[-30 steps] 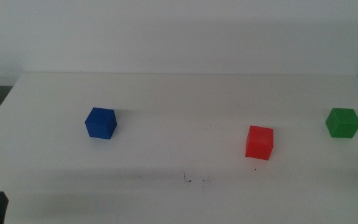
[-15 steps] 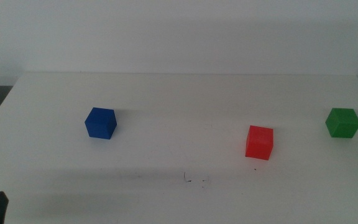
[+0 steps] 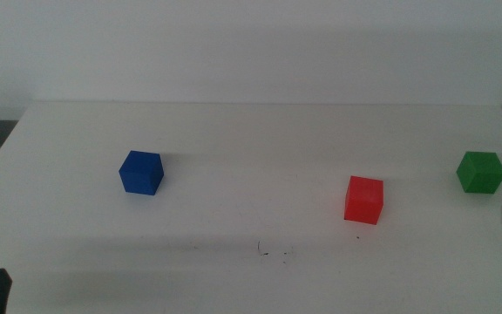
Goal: Stack red cubes first, then green, then blue cubes in a specific spot.
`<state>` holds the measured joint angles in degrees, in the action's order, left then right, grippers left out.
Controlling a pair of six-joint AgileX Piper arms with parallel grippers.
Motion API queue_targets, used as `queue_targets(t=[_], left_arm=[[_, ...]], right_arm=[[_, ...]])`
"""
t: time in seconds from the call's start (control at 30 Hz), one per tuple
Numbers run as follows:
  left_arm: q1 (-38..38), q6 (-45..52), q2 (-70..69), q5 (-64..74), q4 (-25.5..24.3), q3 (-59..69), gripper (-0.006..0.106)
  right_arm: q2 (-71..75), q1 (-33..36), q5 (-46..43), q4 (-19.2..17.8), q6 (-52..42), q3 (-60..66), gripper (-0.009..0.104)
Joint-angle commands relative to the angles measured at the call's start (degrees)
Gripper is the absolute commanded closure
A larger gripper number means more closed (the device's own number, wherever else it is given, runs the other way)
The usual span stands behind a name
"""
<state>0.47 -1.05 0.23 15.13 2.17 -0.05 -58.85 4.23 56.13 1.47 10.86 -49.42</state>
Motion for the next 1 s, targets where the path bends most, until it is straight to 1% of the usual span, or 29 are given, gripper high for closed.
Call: queue_targets(t=[0.0, 0.03, 0.13, 0.2, 0.23, 0.33, 0.43, 0.53, 0.67, 0.97], left_arm=[[0.09, -0.30, -0.23, -0.73, 0.14, 0.05, 0.007], [0.09, -0.30, -0.23, -0.73, 0.14, 0.05, 0.007], [0.09, -0.30, -0.23, -0.73, 0.14, 0.05, 0.007], [0.09, -0.30, -0.23, -0.73, 0.14, 0.05, 0.007], [0.09, -0.30, -0.23, -0.73, 0.14, 0.05, 0.007], [0.09, -0.30, -0.23, -0.73, 0.14, 0.05, 0.007], [0.09, -0.30, -0.23, -0.73, 0.14, 0.05, 0.007], [0.09, -0.30, -0.23, -0.73, 0.14, 0.05, 0.007], [0.09, -0.30, -0.23, -0.73, 0.14, 0.05, 0.007], [0.09, -0.30, -0.23, -0.73, 0.14, 0.05, 0.007]], right_arm=[[-7.01, 2.83, -0.89, 0.48, -0.02, -3.65, 0.002], [-10.36, 4.83, -1.05, -0.50, 1.29, -5.65, 0.002], [-19.51, 10.10, -0.54, -7.33, 9.55, -12.32, 0.002], [-25.17, 12.89, 0.21, -9.78, 13.08, -17.47, 0.002], [-28.19, 14.07, 0.68, -10.17, 14.45, -20.50, 0.002], [-36.76, 16.76, 2.81, -10.29, 18.78, -29.86, 0.002], [-43.68, 19.04, 4.92, -10.18, 19.35, -36.73, 0.002], [-49.15, 20.66, 7.95, -10.18, 20.20, -41.07, 0.002], [-53.73, 21.03, 9.01, -9.76, 21.24, -42.71, 0.002], [-58.44, 20.92, 7.19, -10.43, 22.73, -42.71, 0.002]])
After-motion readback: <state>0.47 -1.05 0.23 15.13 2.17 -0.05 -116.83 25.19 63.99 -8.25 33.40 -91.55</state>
